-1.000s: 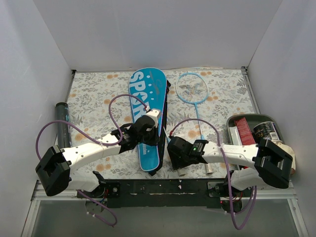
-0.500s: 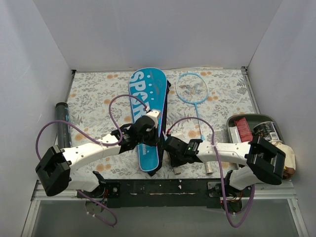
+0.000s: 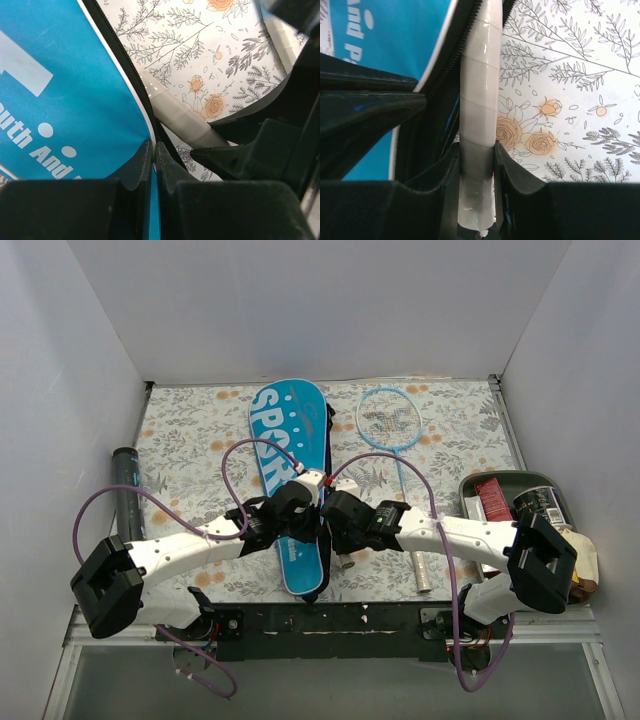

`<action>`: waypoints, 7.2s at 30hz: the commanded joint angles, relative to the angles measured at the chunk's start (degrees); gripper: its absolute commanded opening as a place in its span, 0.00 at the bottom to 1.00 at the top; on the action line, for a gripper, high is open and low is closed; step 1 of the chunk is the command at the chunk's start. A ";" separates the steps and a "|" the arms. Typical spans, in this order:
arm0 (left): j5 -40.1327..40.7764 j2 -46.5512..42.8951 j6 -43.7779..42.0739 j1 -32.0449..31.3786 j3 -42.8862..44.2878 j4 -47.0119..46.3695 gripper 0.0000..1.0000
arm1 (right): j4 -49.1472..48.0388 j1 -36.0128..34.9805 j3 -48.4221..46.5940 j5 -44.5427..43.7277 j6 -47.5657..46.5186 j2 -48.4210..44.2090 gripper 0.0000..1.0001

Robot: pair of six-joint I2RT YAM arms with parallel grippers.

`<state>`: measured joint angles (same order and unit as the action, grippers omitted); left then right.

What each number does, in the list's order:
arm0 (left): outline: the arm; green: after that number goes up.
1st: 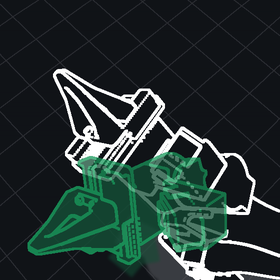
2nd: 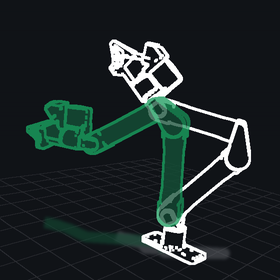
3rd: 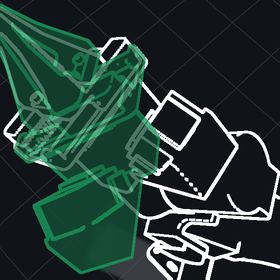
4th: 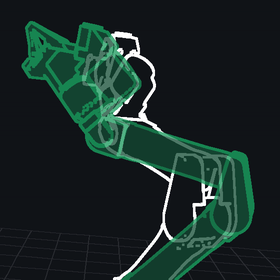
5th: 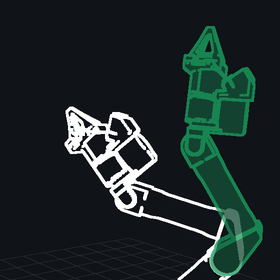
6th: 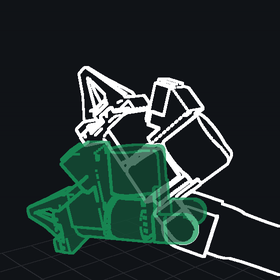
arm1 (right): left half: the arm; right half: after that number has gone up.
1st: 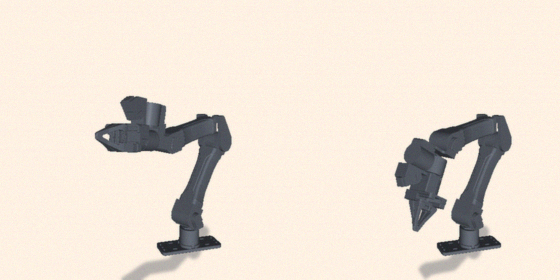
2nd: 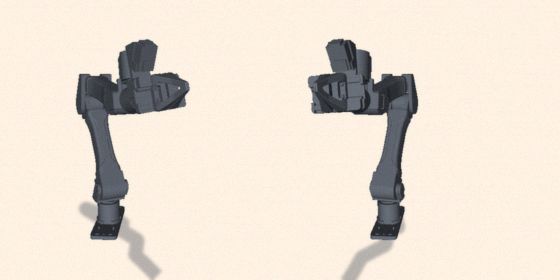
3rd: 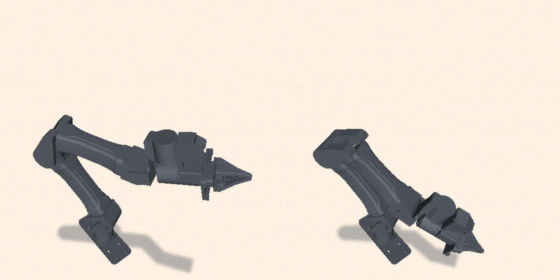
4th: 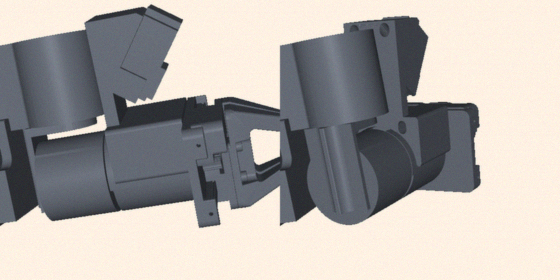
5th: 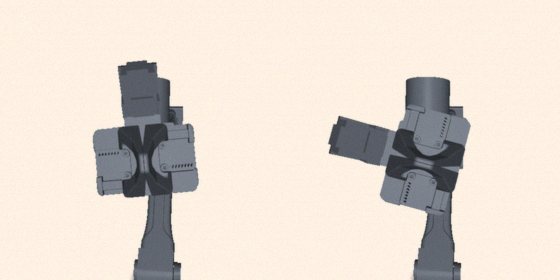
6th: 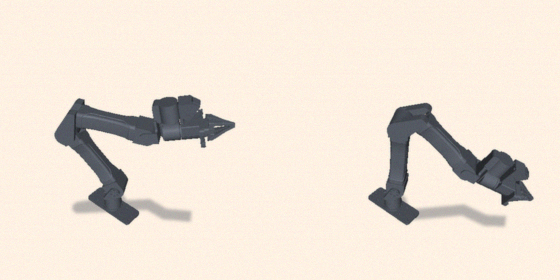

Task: Pack up the badminton gear

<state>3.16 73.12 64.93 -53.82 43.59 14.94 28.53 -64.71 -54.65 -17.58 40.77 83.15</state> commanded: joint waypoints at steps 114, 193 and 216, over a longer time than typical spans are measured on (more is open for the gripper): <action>-12.83 -0.79 -11.31 -14.46 -6.33 -14.59 0.00 | -27.39 0.64 37.17 11.52 11.00 -35.60 0.01; 0.36 -18.45 -8.41 -16.84 -24.78 -32.69 0.00 | -63.01 -6.22 40.59 19.79 13.99 -21.88 0.64; -0.43 -17.14 -8.94 -16.84 -23.82 -32.69 0.00 | -38.01 -6.22 44.54 8.26 14.51 -39.48 0.01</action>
<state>2.31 56.14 57.41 -70.52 18.33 -16.60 -7.46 -70.59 -11.31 -10.33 54.24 42.39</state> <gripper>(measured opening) 0.021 0.029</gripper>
